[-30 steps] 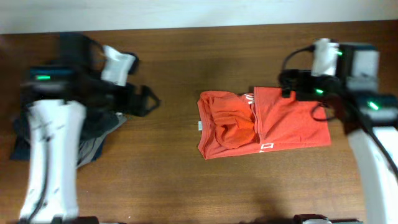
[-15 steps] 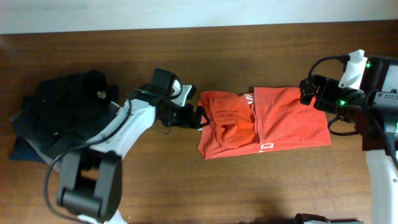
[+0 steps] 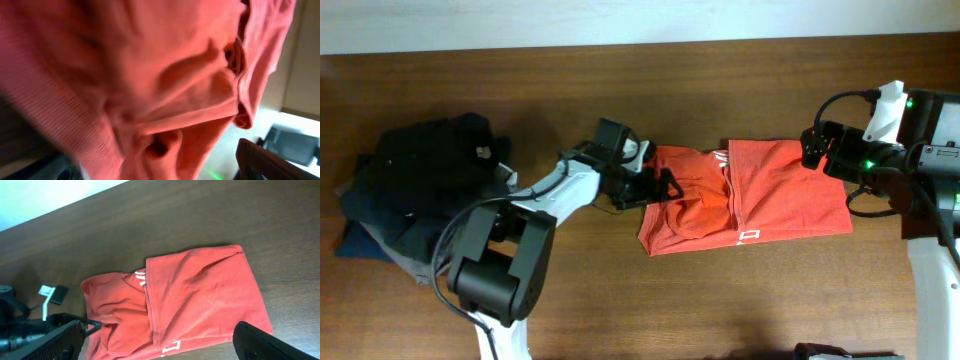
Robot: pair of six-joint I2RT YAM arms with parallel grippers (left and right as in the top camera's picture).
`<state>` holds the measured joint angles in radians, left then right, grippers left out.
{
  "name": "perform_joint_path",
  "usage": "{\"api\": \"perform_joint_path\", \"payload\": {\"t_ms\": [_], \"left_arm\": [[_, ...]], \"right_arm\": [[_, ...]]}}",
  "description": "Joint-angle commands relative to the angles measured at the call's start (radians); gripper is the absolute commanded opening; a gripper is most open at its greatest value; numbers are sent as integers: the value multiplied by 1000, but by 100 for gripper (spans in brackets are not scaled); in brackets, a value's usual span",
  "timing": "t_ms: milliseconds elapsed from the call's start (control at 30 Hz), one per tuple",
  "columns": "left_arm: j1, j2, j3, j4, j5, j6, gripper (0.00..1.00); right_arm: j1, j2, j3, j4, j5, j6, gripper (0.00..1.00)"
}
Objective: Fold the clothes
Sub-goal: 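Reach the left gripper to the shirt's left edge and grasp it, then lift the left edge with the left gripper and fold it rightward over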
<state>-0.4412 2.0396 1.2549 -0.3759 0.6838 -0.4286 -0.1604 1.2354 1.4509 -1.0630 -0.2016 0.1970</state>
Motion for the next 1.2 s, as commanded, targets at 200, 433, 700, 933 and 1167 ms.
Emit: {"api": "perform_joint_path", "payload": {"t_ms": [200, 433, 700, 933, 1167], "left_arm": [[-89, 79, -17, 13, -82, -103, 46], [-45, 51, 4, -46, -82, -83, 1], [124, -142, 116, -404, -270, 111, 1], [167, -240, 290, -616, -441, 189, 1], [27, -239, 401, -626, -486, 162, 1]], "right_arm": [[-5, 2, 7, 0, -5, 6, 99], [-5, 2, 7, -2, 14, 2, 99], [-5, 2, 7, -8, 26, 3, 99], [-5, 2, 7, -4, 26, 3, 99], [-5, 2, 7, -4, 26, 3, 99]]}}
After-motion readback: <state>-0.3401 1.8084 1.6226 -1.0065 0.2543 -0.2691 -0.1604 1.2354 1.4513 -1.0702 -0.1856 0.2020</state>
